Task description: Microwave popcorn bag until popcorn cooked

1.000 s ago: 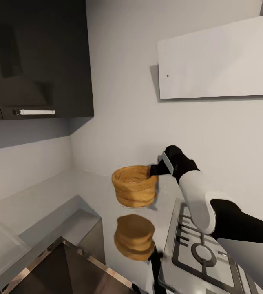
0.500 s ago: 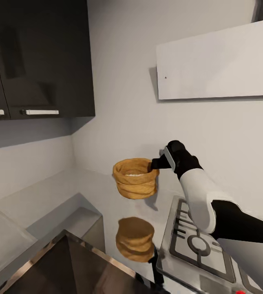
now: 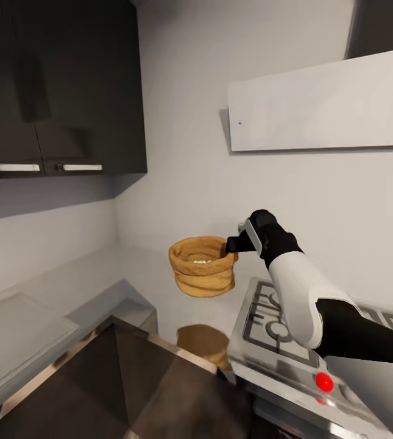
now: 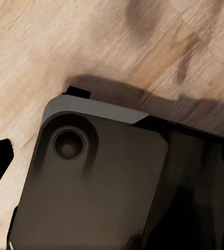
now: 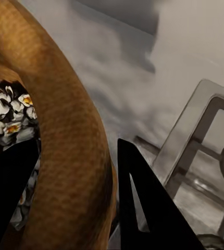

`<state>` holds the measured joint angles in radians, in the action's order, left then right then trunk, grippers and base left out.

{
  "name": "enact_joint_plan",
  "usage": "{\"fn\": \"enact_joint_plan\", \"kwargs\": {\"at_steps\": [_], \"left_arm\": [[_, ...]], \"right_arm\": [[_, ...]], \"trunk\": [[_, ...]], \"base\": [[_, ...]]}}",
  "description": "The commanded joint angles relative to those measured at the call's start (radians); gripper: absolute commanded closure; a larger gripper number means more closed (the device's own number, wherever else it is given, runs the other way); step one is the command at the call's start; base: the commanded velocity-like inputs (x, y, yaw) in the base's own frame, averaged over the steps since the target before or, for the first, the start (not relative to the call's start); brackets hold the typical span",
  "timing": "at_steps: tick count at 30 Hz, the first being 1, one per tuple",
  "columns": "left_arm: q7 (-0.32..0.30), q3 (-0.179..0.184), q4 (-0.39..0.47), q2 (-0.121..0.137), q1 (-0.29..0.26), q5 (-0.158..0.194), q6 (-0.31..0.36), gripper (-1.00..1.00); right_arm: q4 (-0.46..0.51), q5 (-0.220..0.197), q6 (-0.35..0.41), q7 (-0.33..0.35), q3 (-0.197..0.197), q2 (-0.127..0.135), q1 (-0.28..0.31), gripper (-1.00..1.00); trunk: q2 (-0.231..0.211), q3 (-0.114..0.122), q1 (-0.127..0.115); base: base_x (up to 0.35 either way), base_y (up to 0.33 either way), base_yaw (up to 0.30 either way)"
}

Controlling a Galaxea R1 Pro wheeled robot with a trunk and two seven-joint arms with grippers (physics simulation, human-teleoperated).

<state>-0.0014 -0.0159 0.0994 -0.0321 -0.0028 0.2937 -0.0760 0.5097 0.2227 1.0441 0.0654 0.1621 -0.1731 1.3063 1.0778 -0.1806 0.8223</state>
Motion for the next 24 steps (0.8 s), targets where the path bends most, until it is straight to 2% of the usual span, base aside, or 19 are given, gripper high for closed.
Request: {"fn": "enact_joint_plan", "kwargs": {"at_steps": [1,9,12,13,15,24], "left_arm": [[0.000,-0.001,0.001,0.000,0.000,0.004,-0.002,-1.00],[0.000,-0.001,-0.001,0.000,0.000,0.004,-0.002,-1.00],[0.000,-0.001,-0.001,0.000,0.000,0.004,-0.002,-1.00],[0.000,-0.001,-0.001,0.000,0.000,0.004,-0.002,-1.00],[0.000,-0.001,-0.001,0.000,0.000,0.004,-0.002,-1.00],[0.000,-0.001,0.000,0.000,0.000,0.005,-0.002,-1.00]], "right_arm": [[0.001,0.010,0.003,0.007,0.008,-0.001,0.001,1.00],[0.001,0.008,0.003,0.010,0.012,-0.001,0.001,1.00],[0.001,-0.031,0.003,0.023,0.045,-0.001,0.001,1.00],[0.001,-0.051,0.003,0.025,0.050,-0.001,0.001,1.00],[0.001,-0.066,0.003,0.026,0.051,-0.001,0.001,1.00],[0.001,-0.068,0.003,0.025,0.049,-0.001,0.001,1.00]], "trunk": [[0.001,-0.001,0.000],[0.001,-0.001,0.000],[0.001,-0.001,0.000],[0.001,-0.001,0.000],[0.001,-0.001,0.000],[0.001,-0.001,0.000]], "base": [[-0.350,0.000,0.000],[-0.350,0.000,0.000],[-0.350,0.000,0.000],[-0.350,0.000,0.000],[-0.350,0.000,0.000],[-0.350,0.000,0.000]]}}
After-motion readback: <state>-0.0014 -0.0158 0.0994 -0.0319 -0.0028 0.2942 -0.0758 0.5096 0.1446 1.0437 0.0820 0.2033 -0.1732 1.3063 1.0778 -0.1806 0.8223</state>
